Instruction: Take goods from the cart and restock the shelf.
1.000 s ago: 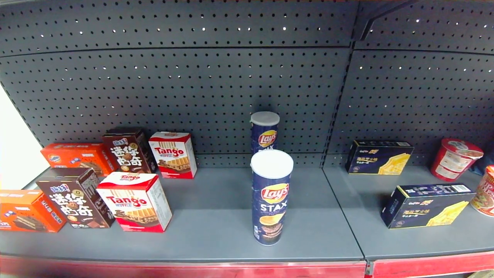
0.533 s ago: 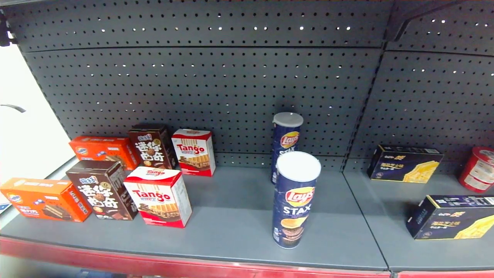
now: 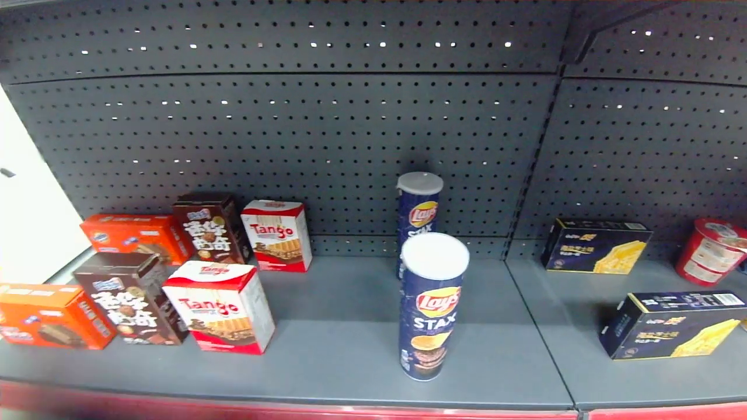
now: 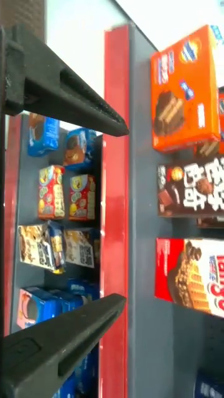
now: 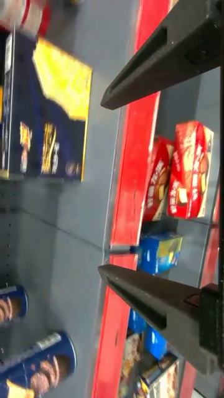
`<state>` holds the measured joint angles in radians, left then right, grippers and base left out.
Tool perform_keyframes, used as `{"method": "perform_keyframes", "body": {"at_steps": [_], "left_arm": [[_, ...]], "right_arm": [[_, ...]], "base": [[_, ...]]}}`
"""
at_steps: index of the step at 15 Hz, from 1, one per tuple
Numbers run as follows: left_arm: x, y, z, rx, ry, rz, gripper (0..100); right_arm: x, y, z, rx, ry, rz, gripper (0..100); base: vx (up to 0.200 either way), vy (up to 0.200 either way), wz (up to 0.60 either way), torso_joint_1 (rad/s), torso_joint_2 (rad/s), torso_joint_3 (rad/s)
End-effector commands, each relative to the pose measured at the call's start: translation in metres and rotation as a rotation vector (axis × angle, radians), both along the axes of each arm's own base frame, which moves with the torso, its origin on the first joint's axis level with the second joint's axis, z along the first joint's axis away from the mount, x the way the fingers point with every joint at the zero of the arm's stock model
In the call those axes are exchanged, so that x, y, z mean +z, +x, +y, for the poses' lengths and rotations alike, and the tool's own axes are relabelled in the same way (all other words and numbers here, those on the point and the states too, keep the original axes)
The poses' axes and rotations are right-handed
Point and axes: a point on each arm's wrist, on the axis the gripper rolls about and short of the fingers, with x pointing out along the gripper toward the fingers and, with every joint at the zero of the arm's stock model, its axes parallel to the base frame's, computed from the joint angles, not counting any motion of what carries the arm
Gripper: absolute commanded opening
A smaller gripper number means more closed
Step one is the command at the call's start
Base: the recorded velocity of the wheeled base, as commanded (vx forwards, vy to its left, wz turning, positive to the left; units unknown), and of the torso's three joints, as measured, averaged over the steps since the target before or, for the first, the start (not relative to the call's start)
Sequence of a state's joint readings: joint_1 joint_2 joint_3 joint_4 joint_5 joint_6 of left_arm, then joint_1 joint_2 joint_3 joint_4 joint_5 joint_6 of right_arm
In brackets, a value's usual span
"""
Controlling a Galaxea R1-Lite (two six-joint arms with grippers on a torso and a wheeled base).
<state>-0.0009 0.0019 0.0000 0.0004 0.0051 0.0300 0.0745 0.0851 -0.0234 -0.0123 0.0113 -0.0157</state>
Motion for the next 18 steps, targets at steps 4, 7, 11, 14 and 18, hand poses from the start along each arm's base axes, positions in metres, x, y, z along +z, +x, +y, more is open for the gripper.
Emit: {"method": "perform_keyframes", "body": {"at_steps": [4, 7, 11, 14, 18], "left_arm": [[0.0, -0.0001, -0.0001, -0.001, 0.002, -0.002, 100], [0.0, -0.0001, -0.0001, -0.001, 0.004, -0.002, 100], [0.0, -0.0001, -0.0001, -0.001, 0.004, -0.002, 100], [0.0, -0.0001, -0.0001, -0.004, 0.002, -0.002, 100], [0.0, -0.0001, -0.0001, -0.003, 0.002, -0.002, 100]], "right_arm": [[0.0, 0.0005, 0.0, 0.002, 0.0, 0.006, 100], [0.0004, 0.0004, 0.0001, 0.003, 0.002, 0.004, 100], [0.0003, 0.0004, 0.0001, 0.003, 0.0, 0.006, 100], [0.0004, 0.0004, 0.0, 0.0, 0.006, 0.005, 100], [0.0004, 0.0004, 0.0001, 0.003, 0.006, 0.005, 100]], "base": [[0.0, 0.0, 0.0, 0.0, 0.0, 0.0], [0.0, 0.0, 0.0, 0.0, 0.0, 0.0], [0.0, 0.0, 0.0, 0.0, 0.0, 0.0], [0.0, 0.0, 0.4, 0.0, 0.0, 0.002], [0.0, 0.0, 0.0, 0.0, 0.0, 0.0]]}}
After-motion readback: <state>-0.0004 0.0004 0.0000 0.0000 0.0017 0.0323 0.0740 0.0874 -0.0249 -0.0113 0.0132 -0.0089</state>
